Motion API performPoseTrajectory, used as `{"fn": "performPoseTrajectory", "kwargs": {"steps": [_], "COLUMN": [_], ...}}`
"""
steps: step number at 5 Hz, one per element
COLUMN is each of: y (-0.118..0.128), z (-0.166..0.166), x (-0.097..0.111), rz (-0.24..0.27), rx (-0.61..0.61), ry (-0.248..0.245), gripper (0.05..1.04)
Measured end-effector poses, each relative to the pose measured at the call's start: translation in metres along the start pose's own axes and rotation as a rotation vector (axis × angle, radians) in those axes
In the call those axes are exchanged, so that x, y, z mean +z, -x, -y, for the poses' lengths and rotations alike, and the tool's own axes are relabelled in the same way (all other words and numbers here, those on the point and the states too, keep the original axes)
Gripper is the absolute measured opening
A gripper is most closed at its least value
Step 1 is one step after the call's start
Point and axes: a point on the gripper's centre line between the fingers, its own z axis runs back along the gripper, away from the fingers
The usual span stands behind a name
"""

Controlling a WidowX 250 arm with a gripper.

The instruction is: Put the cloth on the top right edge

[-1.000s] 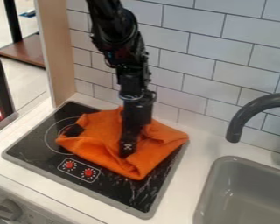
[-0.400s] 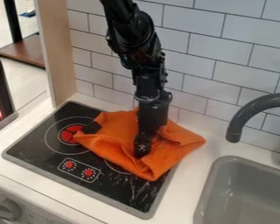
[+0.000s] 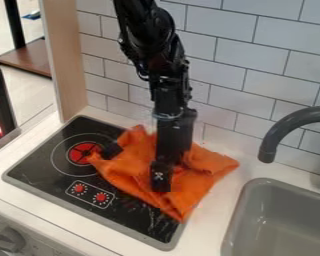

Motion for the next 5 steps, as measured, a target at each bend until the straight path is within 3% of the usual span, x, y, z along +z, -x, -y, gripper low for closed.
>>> {"fn": "performPoseTrajectory", "kwargs": {"steps": [2,4,5], "y": [0.005,0.016,0.017], "z": [0.005,0.014,0.014], "x": [0.039,0.064,0.065], "rz": [0.036,0.053,0.053], "rx": [-0.023,-0.035,-0.037], "ry": [-0.079,-0.148,-0.152], "gripper": [1.000,1.000,1.000]}}
